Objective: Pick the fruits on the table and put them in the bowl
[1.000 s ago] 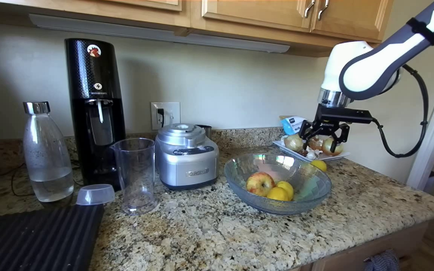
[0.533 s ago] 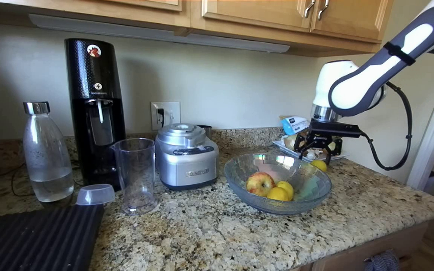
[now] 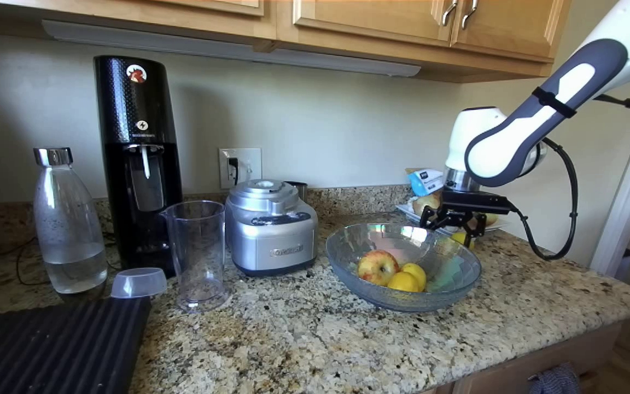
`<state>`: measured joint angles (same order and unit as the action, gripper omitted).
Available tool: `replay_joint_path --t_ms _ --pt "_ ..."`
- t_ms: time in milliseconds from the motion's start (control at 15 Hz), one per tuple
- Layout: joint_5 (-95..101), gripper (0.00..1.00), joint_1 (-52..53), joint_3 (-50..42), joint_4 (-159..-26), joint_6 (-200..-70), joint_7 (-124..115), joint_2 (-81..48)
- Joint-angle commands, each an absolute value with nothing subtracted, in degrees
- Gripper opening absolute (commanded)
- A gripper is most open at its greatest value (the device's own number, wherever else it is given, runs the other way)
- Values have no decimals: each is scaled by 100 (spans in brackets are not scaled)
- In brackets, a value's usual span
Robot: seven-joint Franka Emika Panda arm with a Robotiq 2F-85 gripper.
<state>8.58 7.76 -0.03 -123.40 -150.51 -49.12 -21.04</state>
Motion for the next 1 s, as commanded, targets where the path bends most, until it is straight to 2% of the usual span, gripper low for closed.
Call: replay_joint_path --t_ms 0,333,533,933 --pt "685 73 917 -175 -12264 -15065 -4901 -2189" --pt "484 40 936 -222 -12231 -14928 -4945 -2190" --pt "367 36 913 -223 -12280 -14851 -4911 -2069" --pt "408 34 896 -265 -12601 -14933 -4826 -1422"
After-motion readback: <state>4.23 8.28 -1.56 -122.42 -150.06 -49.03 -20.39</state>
